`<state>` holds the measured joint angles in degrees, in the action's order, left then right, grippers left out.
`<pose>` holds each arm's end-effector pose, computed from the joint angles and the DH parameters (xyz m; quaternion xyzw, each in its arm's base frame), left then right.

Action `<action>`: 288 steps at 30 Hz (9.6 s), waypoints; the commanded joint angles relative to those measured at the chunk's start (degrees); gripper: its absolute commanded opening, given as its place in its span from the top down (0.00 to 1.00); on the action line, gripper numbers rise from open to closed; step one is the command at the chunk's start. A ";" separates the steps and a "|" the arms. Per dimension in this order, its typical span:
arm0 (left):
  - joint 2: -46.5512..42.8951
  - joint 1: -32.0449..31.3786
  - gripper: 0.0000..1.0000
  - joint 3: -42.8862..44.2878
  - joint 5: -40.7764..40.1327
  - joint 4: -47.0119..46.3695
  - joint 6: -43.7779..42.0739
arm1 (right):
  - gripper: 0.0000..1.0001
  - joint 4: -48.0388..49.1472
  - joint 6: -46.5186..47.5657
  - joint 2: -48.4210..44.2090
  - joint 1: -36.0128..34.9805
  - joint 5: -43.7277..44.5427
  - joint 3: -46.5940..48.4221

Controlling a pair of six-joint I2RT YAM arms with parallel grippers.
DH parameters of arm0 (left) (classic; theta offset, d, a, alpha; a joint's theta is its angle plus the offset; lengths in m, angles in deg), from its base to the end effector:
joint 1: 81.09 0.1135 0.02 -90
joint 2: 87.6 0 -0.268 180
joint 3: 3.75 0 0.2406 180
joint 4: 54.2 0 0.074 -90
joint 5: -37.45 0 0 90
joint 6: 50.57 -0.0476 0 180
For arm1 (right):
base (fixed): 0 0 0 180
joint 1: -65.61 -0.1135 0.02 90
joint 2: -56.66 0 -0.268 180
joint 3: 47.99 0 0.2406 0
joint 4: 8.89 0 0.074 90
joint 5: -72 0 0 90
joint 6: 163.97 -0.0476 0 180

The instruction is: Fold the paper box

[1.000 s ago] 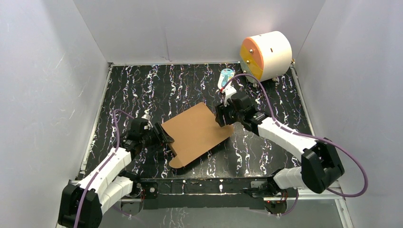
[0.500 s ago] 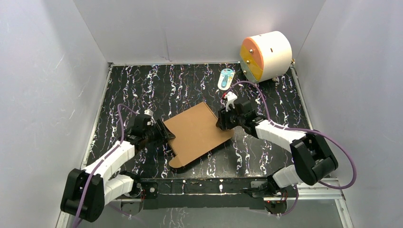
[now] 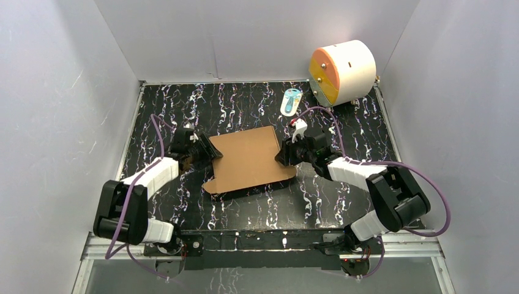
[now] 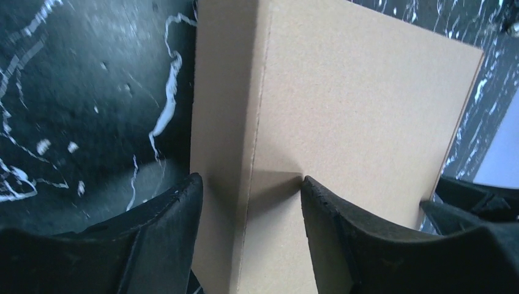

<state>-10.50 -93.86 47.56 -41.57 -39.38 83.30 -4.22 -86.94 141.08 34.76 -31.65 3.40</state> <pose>0.2598 -0.0682 0.1915 -0.2039 0.8820 -0.2738 0.3249 0.2531 0.1642 0.1920 -0.1927 0.8329 0.2845 0.4339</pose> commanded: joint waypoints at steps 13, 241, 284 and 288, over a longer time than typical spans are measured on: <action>-16.77 1.00 0.24 2.47 -7.46 17.43 -4.67 | 0.28 -17.74 -3.74 -7.70 -0.22 5.05 5.30; -13.73 -3.48 0.96 24.68 8.87 35.89 -17.72 | 1.00 -61.15 -5.30 -1.62 -2.13 8.35 46.29; -12.35 -4.10 0.97 34.75 9.06 36.44 -9.37 | 1.00 -56.20 -1.22 -3.12 -8.18 19.06 34.71; -11.68 -4.06 0.97 34.72 9.08 36.34 -8.67 | 1.00 -56.01 -1.18 -3.29 -8.46 19.88 34.20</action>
<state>-22.06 -97.12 79.12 -36.87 -0.67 72.59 -54.36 -88.34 135.34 28.14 -8.86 41.30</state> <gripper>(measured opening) 0.071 0.065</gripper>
